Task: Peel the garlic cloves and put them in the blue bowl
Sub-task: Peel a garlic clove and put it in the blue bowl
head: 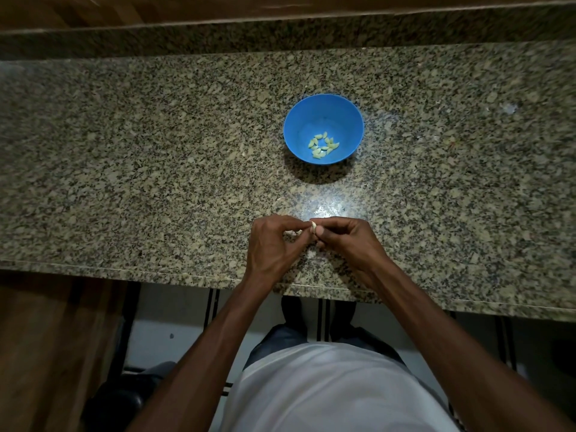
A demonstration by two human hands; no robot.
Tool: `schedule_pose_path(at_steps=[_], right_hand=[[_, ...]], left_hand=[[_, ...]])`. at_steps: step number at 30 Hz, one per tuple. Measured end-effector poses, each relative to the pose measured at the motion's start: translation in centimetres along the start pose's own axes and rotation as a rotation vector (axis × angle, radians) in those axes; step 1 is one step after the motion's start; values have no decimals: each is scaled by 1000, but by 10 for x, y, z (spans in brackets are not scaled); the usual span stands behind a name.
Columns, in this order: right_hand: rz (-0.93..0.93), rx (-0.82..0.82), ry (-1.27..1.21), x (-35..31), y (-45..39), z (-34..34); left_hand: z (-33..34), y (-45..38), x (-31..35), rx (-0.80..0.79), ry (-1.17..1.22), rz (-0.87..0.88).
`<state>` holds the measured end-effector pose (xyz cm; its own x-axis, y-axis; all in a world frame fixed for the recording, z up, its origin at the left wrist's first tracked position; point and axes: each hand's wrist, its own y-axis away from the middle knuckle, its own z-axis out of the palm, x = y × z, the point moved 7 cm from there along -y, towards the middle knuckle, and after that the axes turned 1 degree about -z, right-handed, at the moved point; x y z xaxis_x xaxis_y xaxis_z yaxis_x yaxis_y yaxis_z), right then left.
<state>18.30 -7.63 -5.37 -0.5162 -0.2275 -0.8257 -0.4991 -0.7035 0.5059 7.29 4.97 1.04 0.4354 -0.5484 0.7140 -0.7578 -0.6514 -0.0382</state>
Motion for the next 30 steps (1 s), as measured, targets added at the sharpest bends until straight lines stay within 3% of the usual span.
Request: schedule_pose_path(at_steps=[4,14,19,22,30], right_hand=[[-43,-2,27,-10,2,4],[-112,70,225,-12,4,2],[-159,1,380,-20,6,7],[-39,-52,286,-18,2,8],[372,-117,-262,-4,-2,16]], left_hand=[[-2,1,-6,32,75,-100],[17,12,-24,-116,582,-425],[23,11,-27,-179,720,-477],[24,11,-30,-173,750,-511],[26,2,-33,-262,789,-484]])
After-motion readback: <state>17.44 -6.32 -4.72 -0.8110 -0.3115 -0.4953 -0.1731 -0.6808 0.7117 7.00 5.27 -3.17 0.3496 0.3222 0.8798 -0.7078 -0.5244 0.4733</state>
